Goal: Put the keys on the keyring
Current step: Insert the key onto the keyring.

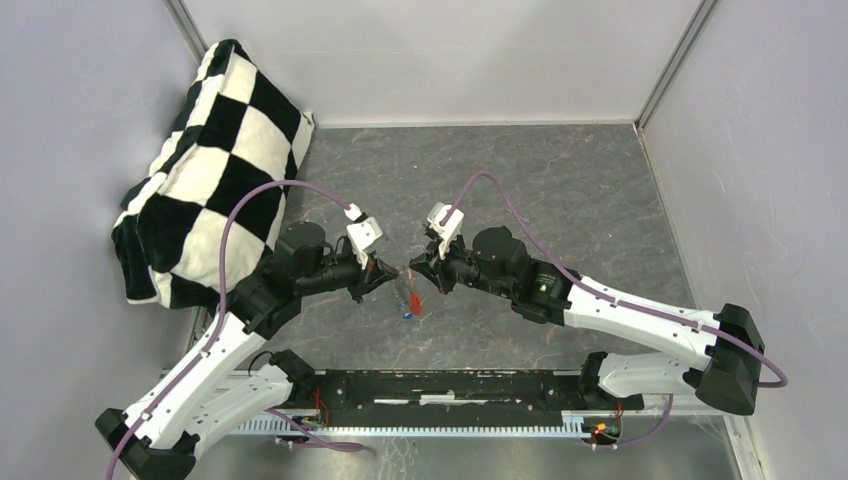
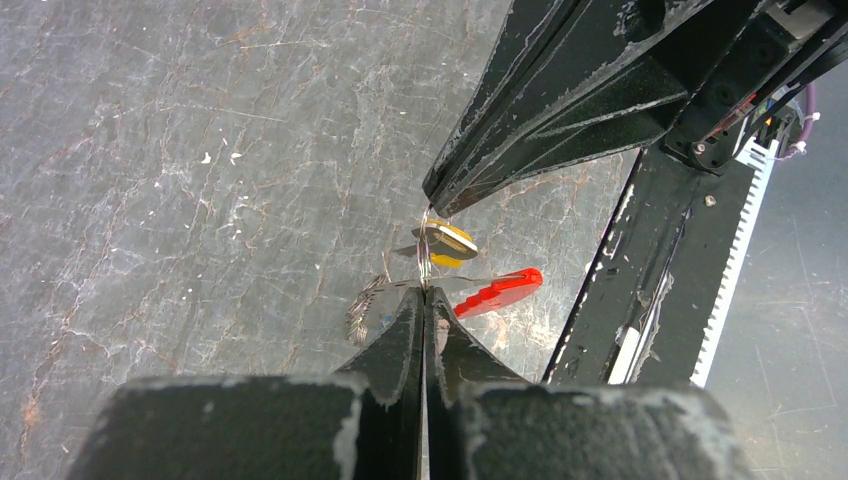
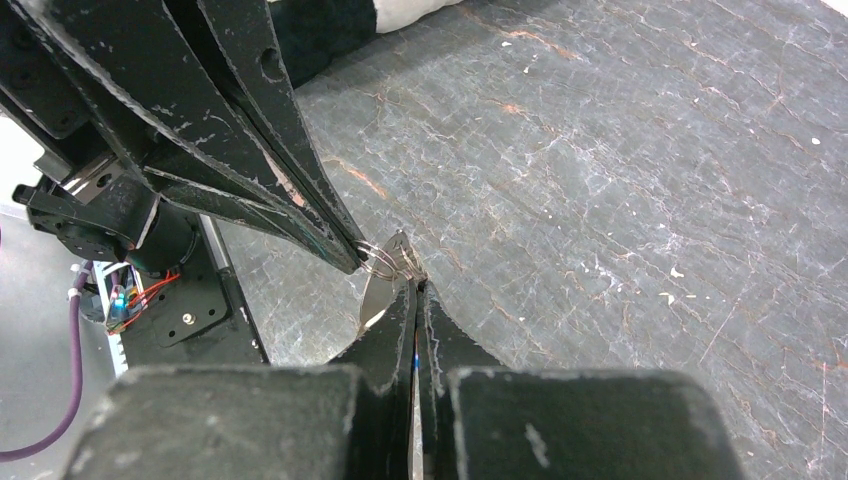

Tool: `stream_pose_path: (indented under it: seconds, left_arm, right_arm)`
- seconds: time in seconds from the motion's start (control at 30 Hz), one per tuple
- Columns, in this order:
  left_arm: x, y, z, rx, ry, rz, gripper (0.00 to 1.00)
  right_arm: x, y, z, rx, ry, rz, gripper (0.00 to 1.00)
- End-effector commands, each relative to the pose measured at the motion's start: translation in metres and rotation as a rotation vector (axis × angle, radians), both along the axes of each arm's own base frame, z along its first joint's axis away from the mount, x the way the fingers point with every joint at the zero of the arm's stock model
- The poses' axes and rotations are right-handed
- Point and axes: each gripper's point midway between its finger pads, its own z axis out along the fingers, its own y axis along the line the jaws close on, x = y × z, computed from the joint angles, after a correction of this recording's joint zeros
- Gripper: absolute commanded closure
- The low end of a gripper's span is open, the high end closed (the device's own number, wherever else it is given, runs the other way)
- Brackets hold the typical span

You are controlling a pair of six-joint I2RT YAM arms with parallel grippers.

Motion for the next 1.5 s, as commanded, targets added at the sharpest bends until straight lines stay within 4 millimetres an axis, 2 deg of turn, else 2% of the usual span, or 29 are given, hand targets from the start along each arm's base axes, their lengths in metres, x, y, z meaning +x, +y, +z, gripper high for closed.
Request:
stream_pose_path:
  seconds: [0.0, 0.2, 0.47, 0.77, 0.97, 1.13, 1.27, 1.47]
  left_arm:
    - [0.002, -0.005, 0.027, -0.076, -0.059, -0.007, 0.98]
    - [0.001, -0.005, 0.035, -0.095, -0.118, -0.024, 0.98]
    - [0.002, -0.005, 0.055, -0.142, -0.23, -0.037, 0.98]
    - [-0.004, -0.006, 0.063, -0.158, -0.285, -0.078, 0.98]
    - [-0.013, -0.009, 0.066, -0.173, -0.29, -0.13, 0.98]
    - [-0.028, -0.015, 0.068, -0.188, -0.281, -0.224, 0.98]
    - [-0.033, -0.017, 0.07, -0.192, -0.274, -0.254, 0.98]
    - [-0.034, -0.016, 0.071, -0.194, -0.273, -0.26, 0.98]
  right_arm:
    - [0.0, -0.004, 0.006, 0.01, -0.015, -0.01, 1.0]
    - [-0.005, -0.001, 0.011, 0.026, -0.018, 0.026, 0.99]
    - [-0.01, -0.005, 0.025, 0.059, -0.042, 0.065, 0.86]
    - [-0.013, -0.016, 0.048, 0.069, -0.081, 0.111, 0.62]
    - [-0.016, -0.029, 0.073, 0.11, -0.128, 0.167, 0.46]
    - [-0.029, -0.021, 0.09, 0.183, -0.149, 0.311, 0.33]
    - [-0.041, -0.013, 0.095, 0.212, -0.15, 0.421, 0.32]
    - [-0.049, -0.006, 0.081, 0.198, -0.115, 0.498, 0.32]
